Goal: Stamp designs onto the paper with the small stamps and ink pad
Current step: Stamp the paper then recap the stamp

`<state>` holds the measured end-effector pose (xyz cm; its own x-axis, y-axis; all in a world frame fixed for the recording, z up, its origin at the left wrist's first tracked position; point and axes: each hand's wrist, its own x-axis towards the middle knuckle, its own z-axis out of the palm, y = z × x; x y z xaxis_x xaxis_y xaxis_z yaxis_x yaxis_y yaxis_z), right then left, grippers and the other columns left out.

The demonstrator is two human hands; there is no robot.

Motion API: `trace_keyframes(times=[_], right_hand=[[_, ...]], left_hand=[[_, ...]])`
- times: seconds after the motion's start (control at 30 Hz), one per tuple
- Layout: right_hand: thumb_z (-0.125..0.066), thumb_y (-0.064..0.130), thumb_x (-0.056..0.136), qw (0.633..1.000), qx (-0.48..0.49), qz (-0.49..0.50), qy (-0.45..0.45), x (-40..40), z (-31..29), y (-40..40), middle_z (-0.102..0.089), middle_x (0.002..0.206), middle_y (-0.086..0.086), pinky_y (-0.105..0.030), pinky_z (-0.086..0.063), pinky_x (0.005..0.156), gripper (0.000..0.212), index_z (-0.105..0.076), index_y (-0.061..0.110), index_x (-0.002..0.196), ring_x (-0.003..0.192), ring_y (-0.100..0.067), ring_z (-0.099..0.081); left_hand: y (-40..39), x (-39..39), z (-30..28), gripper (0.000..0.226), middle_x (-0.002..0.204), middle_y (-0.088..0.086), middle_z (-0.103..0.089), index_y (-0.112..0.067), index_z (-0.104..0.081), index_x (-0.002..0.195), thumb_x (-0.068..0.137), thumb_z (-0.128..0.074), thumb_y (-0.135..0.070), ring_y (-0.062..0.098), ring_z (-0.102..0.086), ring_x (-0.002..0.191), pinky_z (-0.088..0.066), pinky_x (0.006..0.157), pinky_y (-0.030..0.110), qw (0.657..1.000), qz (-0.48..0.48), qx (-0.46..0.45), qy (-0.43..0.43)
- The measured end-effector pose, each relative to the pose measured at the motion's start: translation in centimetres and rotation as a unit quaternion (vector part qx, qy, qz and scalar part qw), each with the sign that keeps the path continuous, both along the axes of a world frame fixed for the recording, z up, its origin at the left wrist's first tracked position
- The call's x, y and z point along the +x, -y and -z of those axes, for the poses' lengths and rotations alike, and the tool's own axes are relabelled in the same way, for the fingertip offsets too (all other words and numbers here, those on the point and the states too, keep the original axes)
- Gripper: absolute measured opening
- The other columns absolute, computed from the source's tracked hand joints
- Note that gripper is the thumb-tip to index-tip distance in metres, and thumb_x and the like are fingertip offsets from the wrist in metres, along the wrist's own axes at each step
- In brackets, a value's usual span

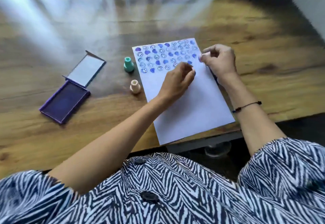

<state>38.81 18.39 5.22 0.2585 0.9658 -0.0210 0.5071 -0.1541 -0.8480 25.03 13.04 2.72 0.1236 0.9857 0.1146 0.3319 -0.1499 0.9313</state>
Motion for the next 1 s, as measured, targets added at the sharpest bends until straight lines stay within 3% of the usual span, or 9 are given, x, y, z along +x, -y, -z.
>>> trace_keyframes(times=[0.1,0.27,0.47,0.67,1.0], right_hand=[[-0.066,0.013,0.07,0.995,0.002,-0.026,0.101,0.2,0.2,-0.6,-0.059,0.061,0.009,-0.012,-0.039,0.056,0.014,-0.069,0.01,0.083,0.057,-0.003,-0.051],[-0.061,0.013,0.073,0.981,0.007,-0.046,0.189,0.0,0.3,-1.2,-0.072,0.087,-0.012,-0.029,-0.047,0.076,0.017,-0.07,0.009,0.088,0.079,-0.02,-0.059],[-0.057,0.014,0.076,0.959,-0.011,-0.074,0.274,-0.5,0.3,-2.0,-0.071,0.1,-0.015,-0.034,-0.049,0.083,0.019,-0.068,0.01,0.091,0.098,-0.032,-0.062],[-0.053,0.012,0.082,0.918,0.005,-0.121,0.377,-0.9,1.0,-2.1,-0.061,0.107,-0.021,-0.041,-0.047,0.079,0.017,-0.062,0.008,0.095,0.097,-0.04,-0.058],[-0.05,0.003,0.079,0.893,0.004,-0.16,0.42,-1.3,1.1,-2.6,-0.056,0.098,-0.022,-0.039,-0.044,0.068,0.012,-0.057,0.006,0.088,0.087,-0.043,-0.057]], left_hand=[[-0.3,-0.1,0.7,0.02,0.093,0.014,-0.067,-0.001,-0.054,0.102,0.09,-0.051,-0.016,0.018,-0.056,0.075,-0.038,0.067,0.013,1.0,0.01,0.005,-0.014],[-0.4,-0.1,1.0,0.02,0.101,0.017,-0.068,0.0,-0.053,0.101,0.089,-0.052,-0.016,0.027,-0.065,0.092,-0.048,0.084,0.033,1.0,0.011,0.005,0.001],[-0.6,-0.1,1.2,0.019,0.1,0.014,-0.069,-0.001,-0.055,0.101,0.089,-0.054,-0.016,0.022,-0.065,0.092,-0.044,0.078,0.018,1.0,0.003,0.01,0.004],[-0.6,-0.1,1.3,0.019,0.099,0.017,-0.069,0.0,-0.055,0.099,0.088,-0.054,-0.016,0.028,-0.065,0.091,-0.051,0.084,0.041,1.0,0.0,0.012,0.011],[-0.7,0.0,1.8,0.021,0.096,0.017,-0.069,-0.001,-0.056,0.101,0.087,-0.055,-0.017,0.029,-0.065,0.089,-0.051,0.082,0.041,1.0,-0.005,0.013,0.018]])
